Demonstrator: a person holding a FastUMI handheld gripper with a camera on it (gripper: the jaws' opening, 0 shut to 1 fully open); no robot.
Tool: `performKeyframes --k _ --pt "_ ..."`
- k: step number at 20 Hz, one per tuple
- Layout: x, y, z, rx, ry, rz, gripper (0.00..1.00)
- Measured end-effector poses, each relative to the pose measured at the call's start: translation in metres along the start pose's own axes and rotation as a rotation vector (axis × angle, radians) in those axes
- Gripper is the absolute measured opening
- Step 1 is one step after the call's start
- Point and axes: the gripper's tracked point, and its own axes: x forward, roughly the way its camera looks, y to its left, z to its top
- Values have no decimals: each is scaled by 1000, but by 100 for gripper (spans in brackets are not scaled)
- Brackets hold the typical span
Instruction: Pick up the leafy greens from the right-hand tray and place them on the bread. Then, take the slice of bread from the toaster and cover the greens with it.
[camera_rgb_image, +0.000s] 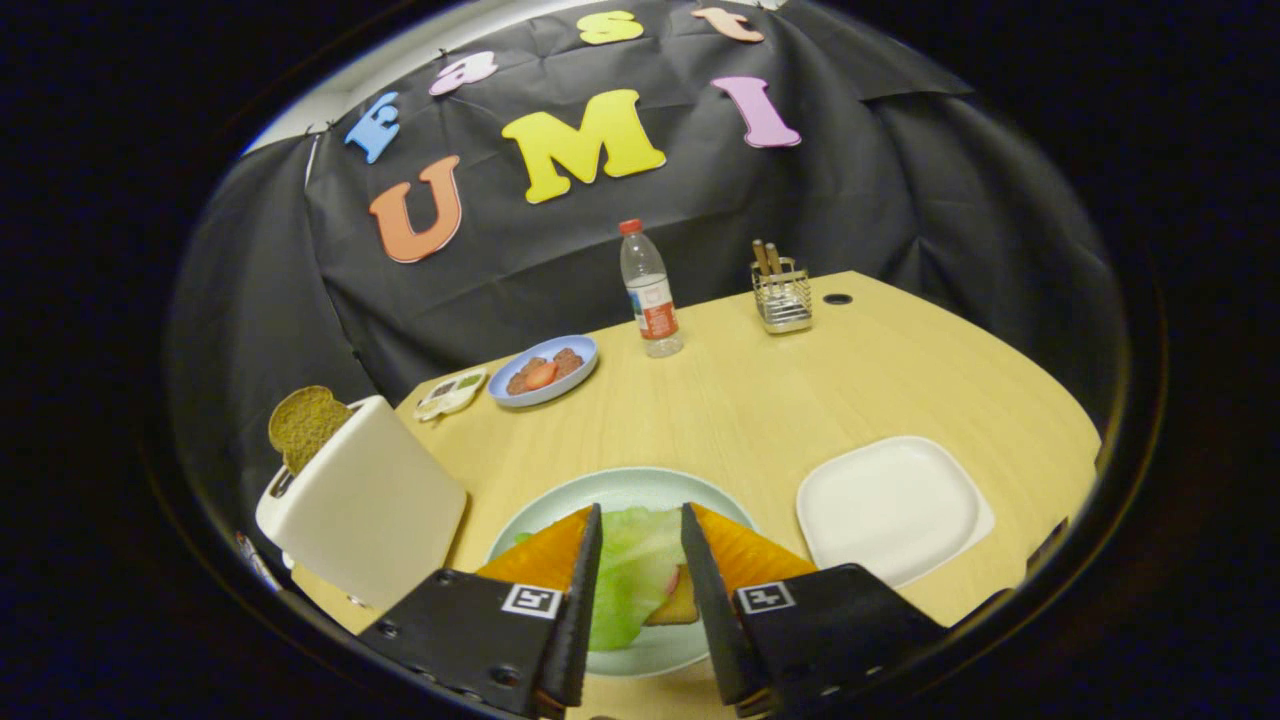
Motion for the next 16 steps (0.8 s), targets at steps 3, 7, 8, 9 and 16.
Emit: performKeyframes --k 3,7,8,9,16 --pt "-8 -7 11 -40 -55 -29 72" --pt "-30 -8 32 -103 -165 -70 94" --pt "-37 -7 39 -122 -198 -82 95" --pt "-44 -4 45 -141 -231 -92 95" --pt "-96 54 59 -204 -357 -46 96"
